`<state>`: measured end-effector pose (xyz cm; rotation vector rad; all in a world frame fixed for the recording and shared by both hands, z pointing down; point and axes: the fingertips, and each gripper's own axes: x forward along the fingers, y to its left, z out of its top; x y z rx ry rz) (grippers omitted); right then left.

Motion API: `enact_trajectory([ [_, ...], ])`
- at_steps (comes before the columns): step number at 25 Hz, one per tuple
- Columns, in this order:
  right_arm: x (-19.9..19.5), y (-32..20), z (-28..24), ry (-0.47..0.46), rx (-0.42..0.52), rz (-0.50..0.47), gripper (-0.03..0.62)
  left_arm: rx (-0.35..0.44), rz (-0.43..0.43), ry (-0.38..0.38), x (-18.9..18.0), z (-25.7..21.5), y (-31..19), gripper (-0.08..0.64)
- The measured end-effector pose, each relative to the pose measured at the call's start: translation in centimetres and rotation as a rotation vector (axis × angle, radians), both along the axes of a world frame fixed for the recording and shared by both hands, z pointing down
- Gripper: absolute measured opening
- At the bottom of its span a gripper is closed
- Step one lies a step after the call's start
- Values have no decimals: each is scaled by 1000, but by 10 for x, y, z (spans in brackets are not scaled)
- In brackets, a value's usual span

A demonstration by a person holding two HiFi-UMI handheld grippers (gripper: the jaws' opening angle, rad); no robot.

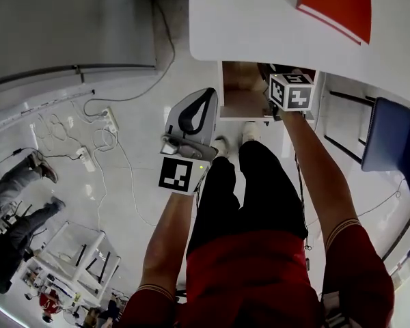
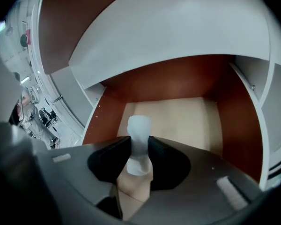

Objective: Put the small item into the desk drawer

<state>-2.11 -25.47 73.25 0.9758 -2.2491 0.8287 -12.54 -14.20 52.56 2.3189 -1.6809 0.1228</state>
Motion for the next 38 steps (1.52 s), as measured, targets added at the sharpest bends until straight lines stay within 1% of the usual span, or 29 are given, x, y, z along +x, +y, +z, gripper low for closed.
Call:
enact_trajectory([
  [7, -6, -10, 24, 41, 7, 2, 135, -8, 9, -14, -7, 21, -8, 6],
  [16, -8, -13, 48, 104, 10, 20, 137, -12, 18, -18, -15, 29, -15, 6],
  [23, -12, -14, 48, 111, 22, 25, 147, -20, 17, -21, -22, 30, -10, 6],
  [26, -13, -14, 47, 109, 24, 25, 161, -21, 18, -21, -23, 29, -9, 6],
  [33, -19, -11, 39, 92, 37, -21, 209, -23, 23, -20, -21, 29, -9, 6],
  [38, -22, -8, 33, 85, 40, -40, 210, -18, 27, -17, -18, 27, -10, 6],
])
